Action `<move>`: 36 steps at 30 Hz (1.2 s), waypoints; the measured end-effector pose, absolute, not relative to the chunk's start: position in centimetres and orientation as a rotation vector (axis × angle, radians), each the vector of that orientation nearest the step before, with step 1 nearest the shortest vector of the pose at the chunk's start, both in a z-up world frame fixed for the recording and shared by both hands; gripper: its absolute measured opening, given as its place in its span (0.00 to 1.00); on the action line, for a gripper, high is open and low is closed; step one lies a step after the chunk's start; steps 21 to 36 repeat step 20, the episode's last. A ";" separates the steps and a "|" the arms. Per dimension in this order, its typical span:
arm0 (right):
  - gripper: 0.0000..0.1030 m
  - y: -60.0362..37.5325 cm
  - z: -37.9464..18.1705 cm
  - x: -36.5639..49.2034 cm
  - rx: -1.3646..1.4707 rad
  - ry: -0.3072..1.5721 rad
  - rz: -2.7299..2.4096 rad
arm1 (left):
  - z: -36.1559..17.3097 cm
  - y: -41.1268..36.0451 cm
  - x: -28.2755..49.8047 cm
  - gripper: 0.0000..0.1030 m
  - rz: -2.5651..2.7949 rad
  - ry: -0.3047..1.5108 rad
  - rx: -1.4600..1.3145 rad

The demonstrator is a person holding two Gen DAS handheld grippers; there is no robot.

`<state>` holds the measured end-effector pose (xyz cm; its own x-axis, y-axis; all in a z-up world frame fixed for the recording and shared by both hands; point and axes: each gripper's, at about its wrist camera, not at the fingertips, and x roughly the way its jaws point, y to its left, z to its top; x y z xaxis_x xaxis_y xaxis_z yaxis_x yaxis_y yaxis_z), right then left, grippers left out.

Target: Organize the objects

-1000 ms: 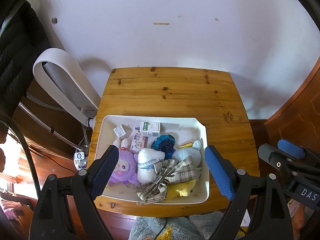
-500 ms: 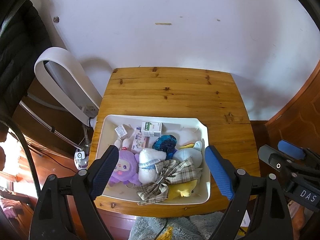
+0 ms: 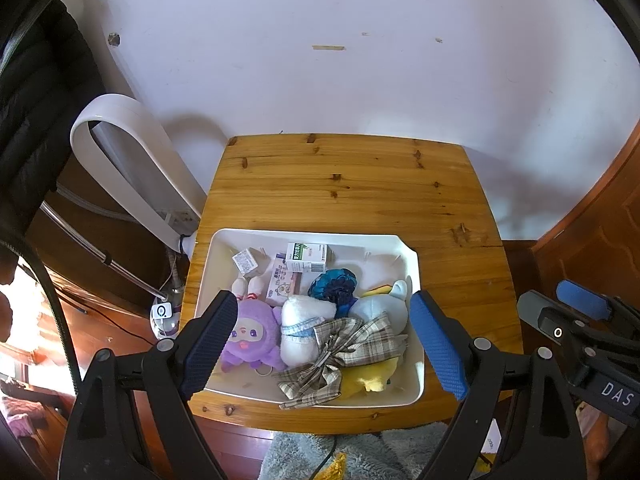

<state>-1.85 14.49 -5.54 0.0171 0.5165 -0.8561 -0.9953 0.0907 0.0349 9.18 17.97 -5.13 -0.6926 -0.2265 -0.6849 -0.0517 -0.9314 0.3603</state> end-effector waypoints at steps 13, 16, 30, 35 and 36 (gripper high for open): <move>0.69 14.3 -5.6 -2.0 -0.730 0.853 1.356 | -5.1 17.8 9.2 0.87 -2.751 -0.549 1.180; 0.69 14.3 -5.6 -2.1 -0.731 0.854 1.356 | -5.1 17.7 9.3 0.87 -2.750 -0.551 1.176; 0.69 14.2 -5.6 -2.1 -0.730 0.857 1.357 | -5.0 17.6 9.4 0.87 -2.748 -0.553 1.169; 0.69 14.2 -5.6 -2.1 -0.730 0.857 1.357 | -5.0 17.6 9.4 0.87 -2.748 -0.553 1.169; 0.69 14.2 -5.6 -2.1 -0.730 0.857 1.357 | -5.0 17.6 9.4 0.87 -2.748 -0.553 1.169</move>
